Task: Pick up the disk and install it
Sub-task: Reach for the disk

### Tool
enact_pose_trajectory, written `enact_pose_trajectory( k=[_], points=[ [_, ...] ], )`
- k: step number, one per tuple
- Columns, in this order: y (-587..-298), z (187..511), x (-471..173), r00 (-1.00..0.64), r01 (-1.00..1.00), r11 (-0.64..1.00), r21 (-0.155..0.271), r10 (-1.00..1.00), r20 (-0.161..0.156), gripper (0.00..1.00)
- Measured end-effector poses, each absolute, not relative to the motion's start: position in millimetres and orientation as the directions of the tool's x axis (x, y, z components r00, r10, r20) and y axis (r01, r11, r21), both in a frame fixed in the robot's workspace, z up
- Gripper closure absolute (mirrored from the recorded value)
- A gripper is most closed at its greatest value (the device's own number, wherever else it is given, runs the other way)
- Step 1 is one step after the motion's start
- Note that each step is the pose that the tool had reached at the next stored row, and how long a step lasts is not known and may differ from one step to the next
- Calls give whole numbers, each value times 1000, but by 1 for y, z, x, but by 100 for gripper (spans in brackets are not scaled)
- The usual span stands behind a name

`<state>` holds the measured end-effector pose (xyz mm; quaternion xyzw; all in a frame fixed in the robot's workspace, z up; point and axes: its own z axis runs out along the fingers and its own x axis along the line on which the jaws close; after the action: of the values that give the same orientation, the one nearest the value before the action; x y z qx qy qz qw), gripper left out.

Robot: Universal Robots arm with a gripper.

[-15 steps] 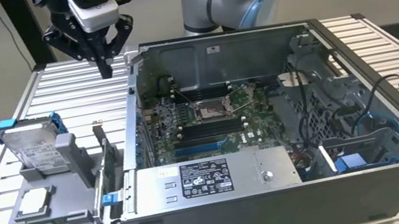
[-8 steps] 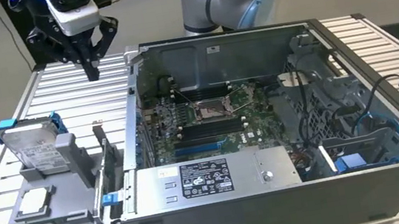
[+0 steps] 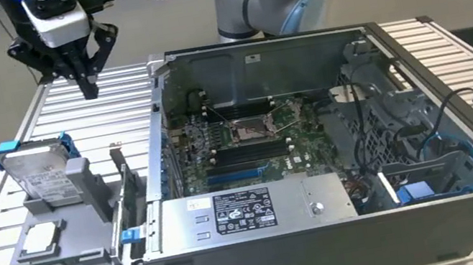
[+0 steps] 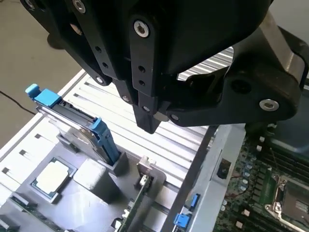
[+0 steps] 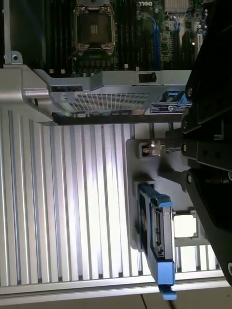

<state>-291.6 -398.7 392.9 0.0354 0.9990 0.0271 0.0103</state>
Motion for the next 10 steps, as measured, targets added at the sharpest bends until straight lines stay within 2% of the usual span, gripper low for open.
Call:
enact_pose_trajectory(
  k=[10],
  points=[
    [-399, 393, -324, -997, 70, 996, 55, 71, -19, 100]
  ],
)
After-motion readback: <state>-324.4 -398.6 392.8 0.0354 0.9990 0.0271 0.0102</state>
